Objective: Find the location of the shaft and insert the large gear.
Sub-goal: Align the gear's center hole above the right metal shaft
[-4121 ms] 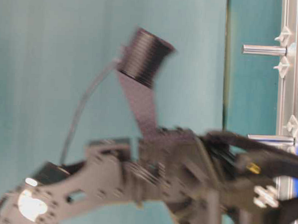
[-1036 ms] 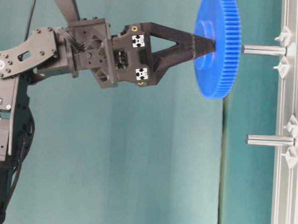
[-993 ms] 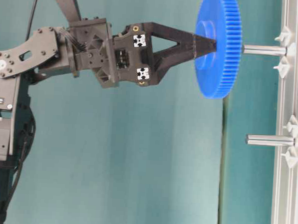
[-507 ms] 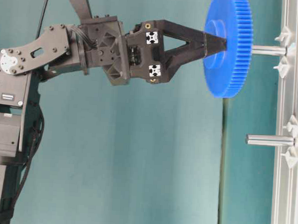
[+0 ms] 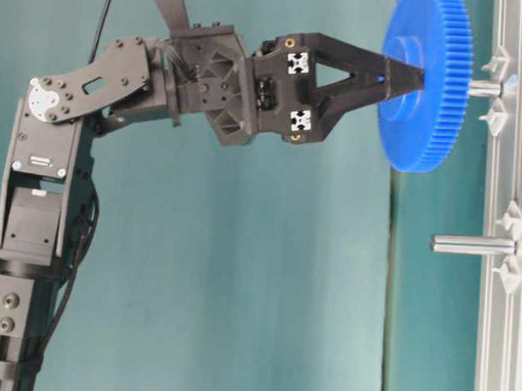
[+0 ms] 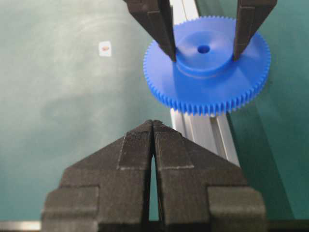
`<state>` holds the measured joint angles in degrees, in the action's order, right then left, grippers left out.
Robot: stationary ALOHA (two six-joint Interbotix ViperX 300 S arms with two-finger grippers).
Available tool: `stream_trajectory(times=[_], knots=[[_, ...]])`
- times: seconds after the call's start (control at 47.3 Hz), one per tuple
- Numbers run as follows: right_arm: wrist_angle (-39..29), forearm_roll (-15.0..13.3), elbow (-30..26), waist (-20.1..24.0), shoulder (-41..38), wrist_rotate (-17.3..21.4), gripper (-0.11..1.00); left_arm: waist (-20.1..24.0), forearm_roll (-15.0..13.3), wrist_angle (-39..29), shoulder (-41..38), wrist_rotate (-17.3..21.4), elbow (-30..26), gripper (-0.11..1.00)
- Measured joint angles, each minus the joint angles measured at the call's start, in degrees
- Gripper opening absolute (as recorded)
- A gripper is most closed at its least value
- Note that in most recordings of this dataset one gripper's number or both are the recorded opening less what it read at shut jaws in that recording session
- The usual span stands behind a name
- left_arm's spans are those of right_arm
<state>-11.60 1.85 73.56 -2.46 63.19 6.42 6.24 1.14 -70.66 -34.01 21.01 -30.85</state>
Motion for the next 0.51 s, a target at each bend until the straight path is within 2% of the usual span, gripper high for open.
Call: stream_trajectory(times=[0.507], knots=[[0.0, 0.0, 0.0, 0.0, 0.0, 0.0, 0.00, 0.7, 0.0, 1.4, 0.9, -1.6, 2.2, 0.70]])
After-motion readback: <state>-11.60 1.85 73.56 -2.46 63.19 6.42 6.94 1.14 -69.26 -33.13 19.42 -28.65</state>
